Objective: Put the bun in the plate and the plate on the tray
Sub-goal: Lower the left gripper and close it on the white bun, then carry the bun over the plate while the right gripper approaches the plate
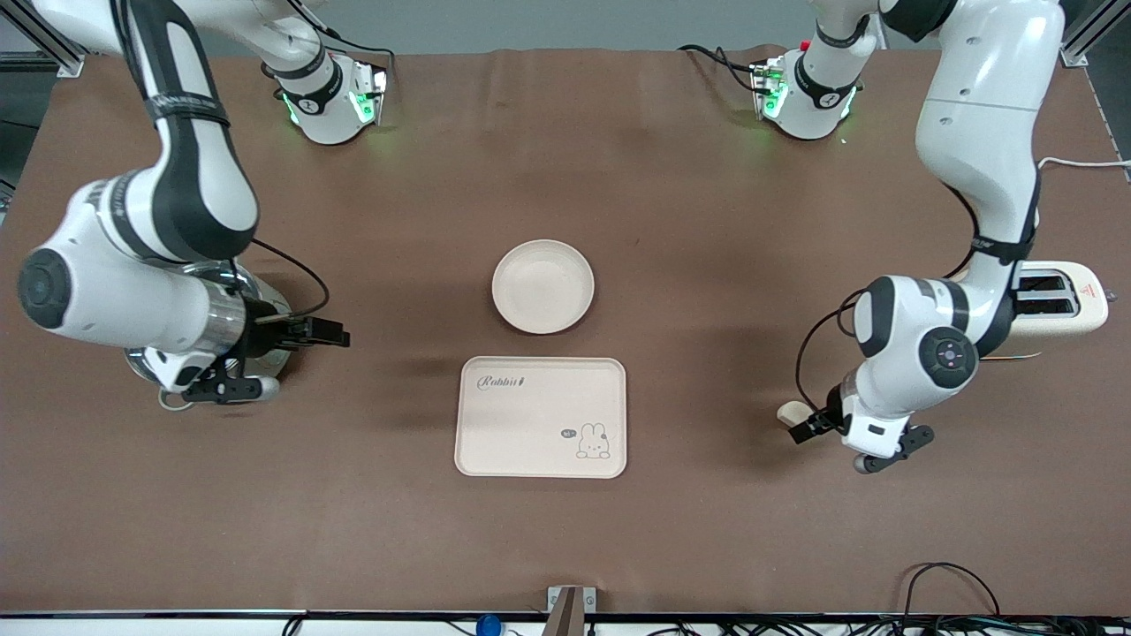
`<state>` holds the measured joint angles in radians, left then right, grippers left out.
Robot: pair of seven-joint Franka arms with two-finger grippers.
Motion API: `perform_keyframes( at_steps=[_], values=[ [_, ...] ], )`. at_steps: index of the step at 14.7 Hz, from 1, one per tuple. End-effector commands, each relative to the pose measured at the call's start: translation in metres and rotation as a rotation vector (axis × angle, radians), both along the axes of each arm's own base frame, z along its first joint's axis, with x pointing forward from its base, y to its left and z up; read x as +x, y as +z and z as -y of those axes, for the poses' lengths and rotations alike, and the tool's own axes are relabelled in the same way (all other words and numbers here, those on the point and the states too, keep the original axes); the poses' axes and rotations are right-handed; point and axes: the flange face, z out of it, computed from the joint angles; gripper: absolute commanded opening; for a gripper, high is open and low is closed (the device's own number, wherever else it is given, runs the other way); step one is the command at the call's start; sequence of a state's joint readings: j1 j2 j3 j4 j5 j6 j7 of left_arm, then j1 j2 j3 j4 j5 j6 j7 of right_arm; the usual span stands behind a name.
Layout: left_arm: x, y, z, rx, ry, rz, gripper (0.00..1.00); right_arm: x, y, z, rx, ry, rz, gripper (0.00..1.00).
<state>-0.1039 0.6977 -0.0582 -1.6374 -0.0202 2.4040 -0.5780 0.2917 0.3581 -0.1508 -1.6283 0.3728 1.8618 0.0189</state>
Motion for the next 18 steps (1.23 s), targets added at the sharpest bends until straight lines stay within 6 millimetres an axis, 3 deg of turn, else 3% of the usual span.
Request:
perform_keyframes(
  at_steps=[1,3,6,8,11,14,18],
  values=[
    [0.001,-0.01,0.004,0.012,0.004,-0.003,0.89,-0.016,-0.023,-0.003,0.025,-0.033,-0.037,1.0],
    [-0.002,-0.021,0.004,0.015,0.001,-0.021,0.83,-0.032,-0.041,-0.002,0.033,-0.047,-0.074,1.0],
    [-0.012,-0.032,0.003,0.02,-0.001,-0.056,0.61,-0.063,-0.049,-0.014,0.037,-0.044,-0.053,1.0],
    [-0.015,-0.033,0.011,0.021,-0.006,-0.065,0.5,-0.071,-0.055,-0.017,0.042,-0.052,-0.05,1.0],
    [-0.026,-0.006,0.039,0.035,0.029,-0.13,0.48,-0.066,-0.058,-0.017,0.038,-0.062,-0.025,1.0],
    [-0.055,0.026,0.113,0.068,0.048,-0.194,0.47,-0.073,-0.064,-0.026,0.036,-0.046,-0.036,1.0],
    [-0.124,0.048,0.255,0.106,0.064,-0.196,0.47,-0.094,-0.073,-0.032,0.039,-0.04,-0.066,1.0]
  ],
)
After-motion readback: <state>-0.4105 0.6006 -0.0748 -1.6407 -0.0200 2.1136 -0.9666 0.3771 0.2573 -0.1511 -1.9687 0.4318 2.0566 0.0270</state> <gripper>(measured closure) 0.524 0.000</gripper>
